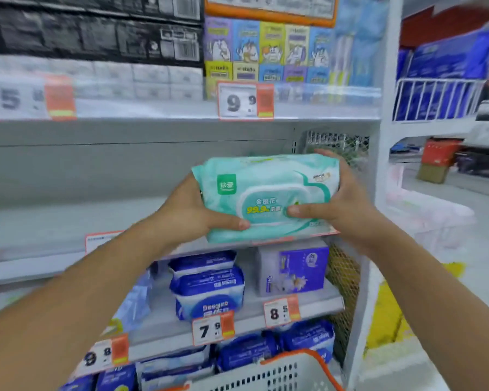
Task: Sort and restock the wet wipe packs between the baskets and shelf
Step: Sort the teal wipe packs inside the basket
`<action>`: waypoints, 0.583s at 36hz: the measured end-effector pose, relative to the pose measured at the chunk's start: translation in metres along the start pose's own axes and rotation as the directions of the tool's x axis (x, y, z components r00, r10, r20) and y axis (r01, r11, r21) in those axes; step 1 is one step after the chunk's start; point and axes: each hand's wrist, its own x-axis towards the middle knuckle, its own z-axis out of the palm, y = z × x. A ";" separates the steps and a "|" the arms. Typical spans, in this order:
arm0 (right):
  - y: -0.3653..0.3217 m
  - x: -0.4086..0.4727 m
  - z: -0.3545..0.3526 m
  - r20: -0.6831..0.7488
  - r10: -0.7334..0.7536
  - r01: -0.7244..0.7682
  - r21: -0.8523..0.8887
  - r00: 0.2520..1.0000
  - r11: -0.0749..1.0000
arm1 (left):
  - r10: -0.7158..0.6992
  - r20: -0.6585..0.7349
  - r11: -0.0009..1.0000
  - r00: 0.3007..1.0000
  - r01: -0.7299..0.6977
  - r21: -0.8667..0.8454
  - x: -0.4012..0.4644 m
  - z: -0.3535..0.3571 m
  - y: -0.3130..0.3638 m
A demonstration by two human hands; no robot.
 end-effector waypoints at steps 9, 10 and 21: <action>0.044 0.130 -0.051 -0.082 0.126 -0.150 -0.481 0.989 0.864 | -0.140 -0.028 0.960 0.990 0.142 0.240 0.161 0.029 -0.080; 0.053 0.139 -0.056 -0.086 0.166 -0.186 -0.536 0.982 0.823 | -0.155 -0.007 0.939 0.988 0.150 0.310 0.173 0.033 -0.092; 0.112 0.203 -0.028 0.271 0.179 0.231 -0.949 0.946 0.215 | -0.412 0.256 0.546 0.875 0.012 0.838 0.210 0.021 -0.151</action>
